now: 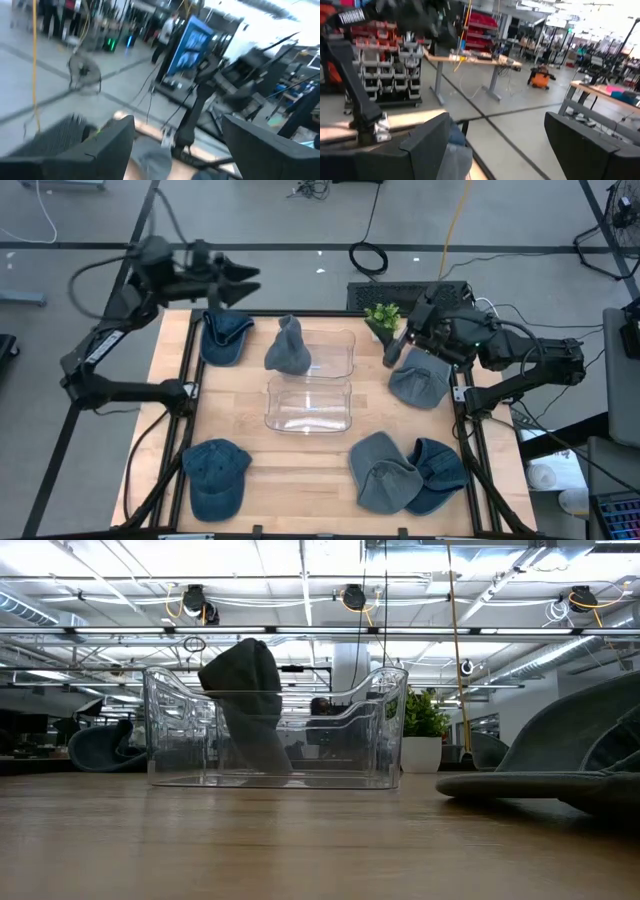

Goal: Pick & Place hat
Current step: Put the top gray cap into the top transparent bin

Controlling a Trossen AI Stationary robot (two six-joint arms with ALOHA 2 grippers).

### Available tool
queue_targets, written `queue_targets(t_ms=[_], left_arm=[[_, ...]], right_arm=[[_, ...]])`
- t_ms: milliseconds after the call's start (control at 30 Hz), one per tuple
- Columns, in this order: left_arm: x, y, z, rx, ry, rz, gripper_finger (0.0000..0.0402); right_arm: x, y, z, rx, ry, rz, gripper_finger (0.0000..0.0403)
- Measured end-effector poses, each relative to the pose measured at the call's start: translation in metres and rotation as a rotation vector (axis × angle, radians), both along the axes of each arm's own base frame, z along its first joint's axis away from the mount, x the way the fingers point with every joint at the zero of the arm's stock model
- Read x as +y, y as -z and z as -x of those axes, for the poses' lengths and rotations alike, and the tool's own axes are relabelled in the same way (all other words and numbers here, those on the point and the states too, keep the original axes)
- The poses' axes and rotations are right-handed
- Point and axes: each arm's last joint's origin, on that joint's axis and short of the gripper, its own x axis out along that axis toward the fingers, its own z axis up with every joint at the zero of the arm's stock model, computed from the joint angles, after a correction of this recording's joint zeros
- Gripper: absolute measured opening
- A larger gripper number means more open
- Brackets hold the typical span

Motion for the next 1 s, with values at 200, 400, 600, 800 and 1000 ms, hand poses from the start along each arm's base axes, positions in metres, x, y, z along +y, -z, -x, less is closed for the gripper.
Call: queue_targets(t_ms=[200,400,600,800,1000], left_arm=[[-0.025,-0.017,0.027,-0.094,0.008,-0.097,0.0308],[-0.044,-0.025,0.046,-0.142,0.031,-0.146,0.0323],[-0.052,-0.028,0.051,-0.161,0.054,-0.15,0.0322],[-0.053,-0.027,0.048,-0.156,0.075,-0.14,0.0307],[-0.054,-0.026,0.047,-0.148,0.091,-0.114,0.0299]], right_arm=[[0.001,0.013,0.001,0.102,-0.025,-0.055,0.0313],[0.0,0.022,0.011,0.181,-0.073,-0.139,0.0313],[-0.005,0.029,0.026,0.288,-0.059,-0.157,0.0313],[-0.025,0.036,0.038,0.327,-0.014,-0.308,0.0313],[-0.041,0.044,0.042,0.28,0.149,-0.502,0.0313]])
